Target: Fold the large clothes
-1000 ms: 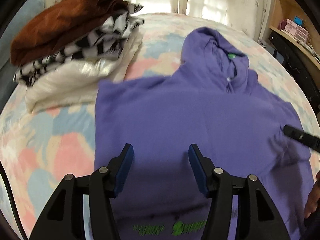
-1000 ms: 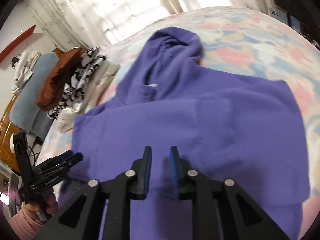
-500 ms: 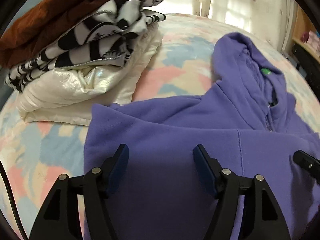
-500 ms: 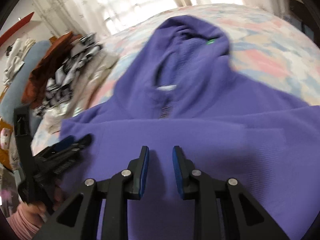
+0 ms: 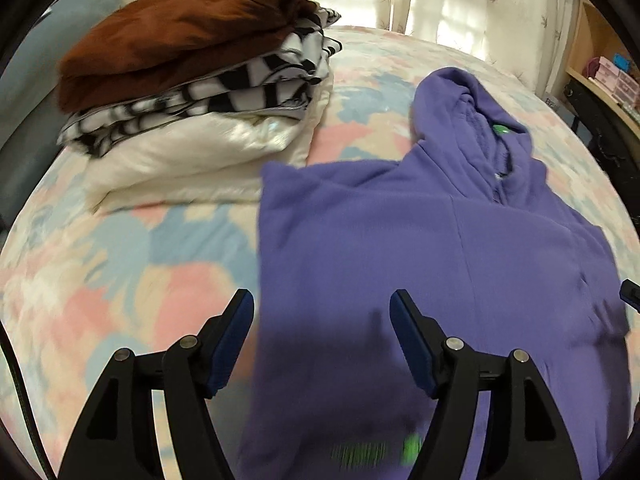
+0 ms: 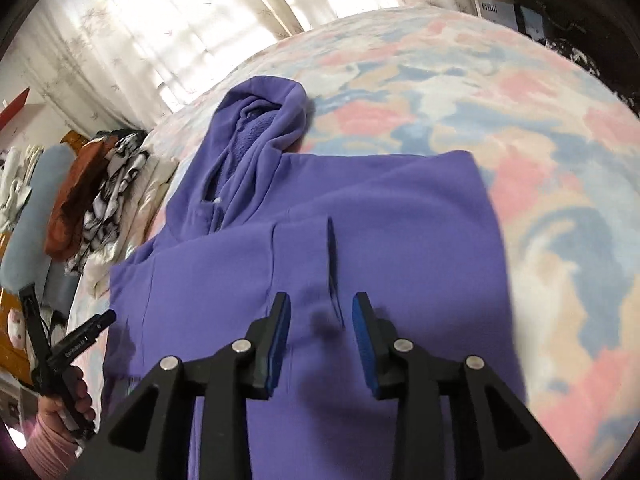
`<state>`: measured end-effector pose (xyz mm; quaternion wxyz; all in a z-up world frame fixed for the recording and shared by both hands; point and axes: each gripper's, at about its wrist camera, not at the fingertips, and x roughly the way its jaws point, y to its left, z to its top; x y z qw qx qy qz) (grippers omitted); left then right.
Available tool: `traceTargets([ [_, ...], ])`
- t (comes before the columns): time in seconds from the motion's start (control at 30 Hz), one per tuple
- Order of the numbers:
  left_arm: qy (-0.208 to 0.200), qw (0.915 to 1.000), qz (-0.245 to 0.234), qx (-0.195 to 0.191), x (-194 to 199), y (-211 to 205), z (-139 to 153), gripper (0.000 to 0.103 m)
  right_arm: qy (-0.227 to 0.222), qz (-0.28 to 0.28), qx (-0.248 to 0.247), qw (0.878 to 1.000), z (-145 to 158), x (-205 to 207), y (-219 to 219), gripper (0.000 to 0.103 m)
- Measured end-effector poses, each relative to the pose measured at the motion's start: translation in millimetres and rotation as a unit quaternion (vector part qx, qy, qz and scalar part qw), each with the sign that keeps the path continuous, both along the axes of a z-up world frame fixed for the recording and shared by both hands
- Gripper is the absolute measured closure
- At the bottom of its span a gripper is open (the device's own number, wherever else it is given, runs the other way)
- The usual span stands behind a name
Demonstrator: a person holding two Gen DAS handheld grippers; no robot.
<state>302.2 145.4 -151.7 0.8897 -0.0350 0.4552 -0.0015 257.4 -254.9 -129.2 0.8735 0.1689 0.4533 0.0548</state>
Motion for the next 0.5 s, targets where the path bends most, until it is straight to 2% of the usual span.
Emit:
traceTargets([
  [0.17, -0.014, 0.9999, -0.003, -0.006, -62.6, 13.6, 28.9, 0.027, -0.015, 0.023, 0.014, 1.0, 25.7, -49.7, 2.3, 0.06],
  [0.27, -0.024, 0.9995, -0.01, -0.018, -105.4, 19.4, 46.9, 0.025, -0.031, 0.035, 0.018, 0.999, 40.8, -83.7, 5.7, 0.042],
  [0.37, -0.03, 0.9988, -0.016, -0.035, -144.0, 24.8, 56.4, 0.019, -0.047, 0.048, 0.021, 0.997, 54.7, -121.4, 2.6, 0.04],
  [0.5, -0.02, 0.9977, -0.031, -0.057, -192.7, 32.6, 52.0, 0.019, -0.053, 0.063, 0.025, 0.996, 60.3, -166.6, -2.8, 0.039],
])
